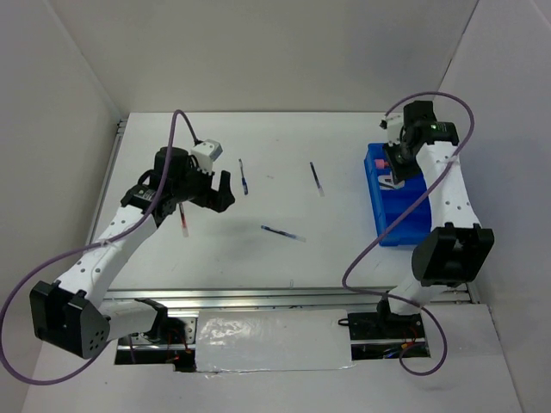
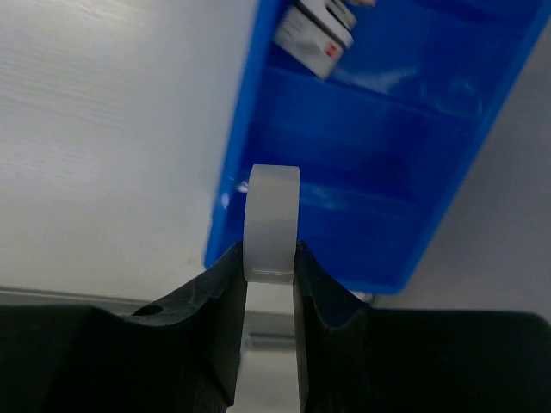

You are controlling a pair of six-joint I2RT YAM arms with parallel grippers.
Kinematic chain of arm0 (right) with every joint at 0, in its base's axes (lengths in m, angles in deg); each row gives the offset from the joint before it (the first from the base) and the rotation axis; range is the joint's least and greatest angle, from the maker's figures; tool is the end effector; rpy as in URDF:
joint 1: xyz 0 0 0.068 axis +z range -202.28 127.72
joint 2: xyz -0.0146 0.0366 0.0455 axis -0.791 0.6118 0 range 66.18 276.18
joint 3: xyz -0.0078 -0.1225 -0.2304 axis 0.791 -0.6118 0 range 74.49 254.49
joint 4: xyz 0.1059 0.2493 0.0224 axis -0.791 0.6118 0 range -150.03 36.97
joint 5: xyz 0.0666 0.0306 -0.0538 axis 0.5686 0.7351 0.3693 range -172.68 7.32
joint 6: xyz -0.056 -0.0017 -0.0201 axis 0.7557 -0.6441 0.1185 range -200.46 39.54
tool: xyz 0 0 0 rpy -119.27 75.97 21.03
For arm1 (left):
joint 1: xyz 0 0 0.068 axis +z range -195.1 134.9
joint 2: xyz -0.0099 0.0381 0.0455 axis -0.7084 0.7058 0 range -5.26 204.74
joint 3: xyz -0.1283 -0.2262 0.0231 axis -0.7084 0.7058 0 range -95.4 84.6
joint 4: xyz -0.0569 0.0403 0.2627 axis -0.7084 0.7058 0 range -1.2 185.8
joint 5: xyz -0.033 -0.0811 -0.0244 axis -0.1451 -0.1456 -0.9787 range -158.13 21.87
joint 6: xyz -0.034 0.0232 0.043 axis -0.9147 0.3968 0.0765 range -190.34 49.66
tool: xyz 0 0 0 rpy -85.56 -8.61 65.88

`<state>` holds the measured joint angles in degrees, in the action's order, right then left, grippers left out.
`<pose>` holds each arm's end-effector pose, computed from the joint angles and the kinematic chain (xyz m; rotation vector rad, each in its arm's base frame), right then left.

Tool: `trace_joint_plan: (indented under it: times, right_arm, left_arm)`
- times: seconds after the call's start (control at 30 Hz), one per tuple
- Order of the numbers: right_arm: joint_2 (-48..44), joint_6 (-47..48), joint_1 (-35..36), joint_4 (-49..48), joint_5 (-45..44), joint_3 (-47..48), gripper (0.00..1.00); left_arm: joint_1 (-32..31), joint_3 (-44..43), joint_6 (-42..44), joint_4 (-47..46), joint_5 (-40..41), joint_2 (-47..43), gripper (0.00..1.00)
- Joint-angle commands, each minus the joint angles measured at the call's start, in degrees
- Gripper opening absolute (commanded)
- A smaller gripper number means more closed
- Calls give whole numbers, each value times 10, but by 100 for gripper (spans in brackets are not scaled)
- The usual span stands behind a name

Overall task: Sort the stationery into containers
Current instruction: Place the stationery into the container

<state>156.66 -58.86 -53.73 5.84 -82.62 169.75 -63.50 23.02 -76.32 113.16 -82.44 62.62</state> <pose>0.3289 -0.0083 0.3435 -0.4629 2.6027 -0.1349 0.2682 -0.1005 0.3190 0.3807 2.0959 -0.5163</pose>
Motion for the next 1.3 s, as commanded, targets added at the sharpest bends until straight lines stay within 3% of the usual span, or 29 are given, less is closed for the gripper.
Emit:
trace_joint_plan:
  times: [0.0, 0.27, 0.63, 0.8, 0.83, 0.87, 0.93, 1.13, 1.27]
  right_arm:
    - [49, 62, -28, 67, -81, 19, 7]
    - [174, 49, -48, 109, -107, 103, 9]
    - [236, 27, -48, 102, -118, 89, 21]
    - [237, 25, -47, 96, -122, 81, 47]
    - [234, 24, -46, 95, -118, 82, 53]
    - [234, 23, -46, 95, -117, 82, 55]
    - [226, 22, -42, 97, -112, 89, 55]
    - [187, 20, -31, 129, -18, 146, 55]
    - [148, 17, -24, 146, 70, 155, 55]
  left_arm:
    - [0, -13, 14, -21, -13, 20, 99]
    - [3, -9, 20, -41, -10, 29, 99]
    - [16, -5, 26, -48, -4, 53, 99]
    - [27, -7, 25, -55, -4, 72, 99]
    - [27, -6, 43, -54, -14, 74, 99]
    - [27, -12, 83, -47, -77, 86, 99]
    - [16, -26, 175, 10, -148, 105, 91]
    - [-38, -106, 323, 97, -197, 228, 81]
    - [-60, -146, 367, 89, -202, 314, 76]
